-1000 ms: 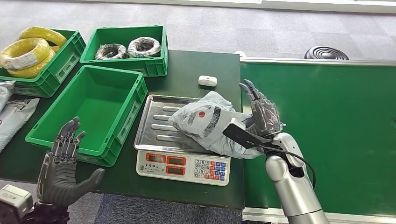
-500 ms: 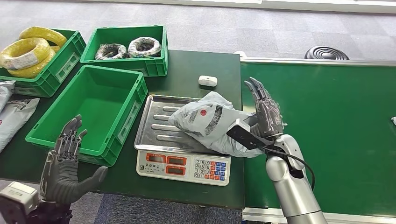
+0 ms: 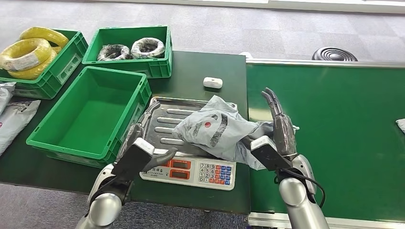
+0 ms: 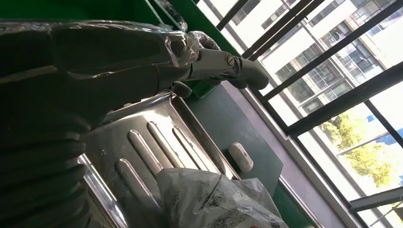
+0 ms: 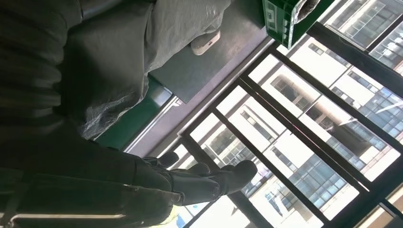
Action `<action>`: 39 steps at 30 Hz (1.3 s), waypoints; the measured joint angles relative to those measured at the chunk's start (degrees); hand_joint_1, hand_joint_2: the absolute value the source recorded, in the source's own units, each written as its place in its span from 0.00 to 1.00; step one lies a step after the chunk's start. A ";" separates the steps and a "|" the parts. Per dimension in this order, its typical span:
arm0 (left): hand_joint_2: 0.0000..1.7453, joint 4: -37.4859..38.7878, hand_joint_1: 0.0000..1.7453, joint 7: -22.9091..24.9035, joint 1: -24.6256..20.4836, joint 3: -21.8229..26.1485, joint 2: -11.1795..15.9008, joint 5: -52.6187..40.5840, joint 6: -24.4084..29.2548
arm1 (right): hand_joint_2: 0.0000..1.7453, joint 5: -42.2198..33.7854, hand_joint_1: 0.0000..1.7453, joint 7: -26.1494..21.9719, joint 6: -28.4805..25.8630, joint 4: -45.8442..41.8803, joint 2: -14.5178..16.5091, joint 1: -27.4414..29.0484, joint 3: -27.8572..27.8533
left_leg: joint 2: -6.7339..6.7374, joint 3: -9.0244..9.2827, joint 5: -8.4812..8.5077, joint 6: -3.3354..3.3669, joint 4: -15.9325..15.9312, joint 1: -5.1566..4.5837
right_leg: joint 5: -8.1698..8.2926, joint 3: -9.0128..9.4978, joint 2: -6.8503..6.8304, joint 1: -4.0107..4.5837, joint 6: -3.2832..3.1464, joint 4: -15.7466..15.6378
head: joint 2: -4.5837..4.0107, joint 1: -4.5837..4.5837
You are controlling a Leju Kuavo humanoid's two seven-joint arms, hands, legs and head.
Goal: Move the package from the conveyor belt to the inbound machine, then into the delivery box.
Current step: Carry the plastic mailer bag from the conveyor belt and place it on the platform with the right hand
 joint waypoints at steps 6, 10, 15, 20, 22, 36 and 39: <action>1.00 8.29 0.00 3.36 -6.52 -5.75 -0.98 -2.50 1.94 | 1.00 -8.32 0.00 -0.61 0.99 -1.90 -1.11 4.10 -1.60 | 0.06 -0.01 0.00 0.00 0.00 0.00 | 0.00 -0.02 0.03 0.00 0.00 0.00 | 0.00 0.01; 1.00 11.78 0.00 4.67 -9.41 -8.42 -2.29 -3.55 2.94 | 1.00 -11.85 0.00 -0.61 0.74 -3.46 -1.28 6.84 -1.77 | 0.05 -0.02 0.00 0.00 0.00 0.00 | 0.00 -0.03 0.03 0.00 0.00 0.00 | 0.00 -0.01; 1.00 16.33 0.00 7.03 -12.87 -13.23 -4.18 -6.09 2.49 | 1.00 -15.34 0.00 -1.20 -1.26 -4.81 -1.58 9.32 -1.39 | 0.07 -0.02 -0.01 0.00 -0.01 0.00 | 0.00 -0.01 0.03 0.00 0.00 0.00 | 0.00 0.01; 1.00 20.97 0.00 7.70 -14.84 -16.86 -5.67 -7.21 2.28 | 1.00 -16.68 0.00 -1.58 -2.07 -5.76 -1.63 9.88 -0.90 | 0.09 -0.01 0.00 0.00 0.00 -0.01 | 0.02 -0.01 0.05 0.00 0.01 0.00 | 0.00 0.00; 1.00 22.33 0.00 7.73 -15.31 -17.79 -6.16 -7.50 2.26 | 1.00 -17.21 0.00 -1.61 -2.31 -6.10 -1.60 9.99 -0.75 | 0.09 -0.01 0.00 0.00 0.00 0.00 | 0.02 -0.01 0.05 0.00 0.01 0.00 | 0.00 -0.01; 1.00 37.39 0.01 17.02 -20.23 -28.53 -9.11 -32.12 16.71 | 1.00 -19.94 0.00 -3.51 -2.68 -7.37 -0.59 10.88 0.23 | 0.11 0.00 0.00 0.00 -0.01 -0.01 | 0.02 0.02 0.07 0.00 0.01 0.00 | 0.00 -0.01; 1.00 40.98 0.63 18.80 -20.93 -29.11 -9.23 -35.17 18.88 | 1.00 -20.14 0.00 -3.65 -2.53 -7.35 -0.37 10.91 0.81 | 0.14 0.01 0.00 0.00 -0.01 0.00 | 0.03 0.02 0.10 0.00 0.00 0.01 | 0.00 -0.02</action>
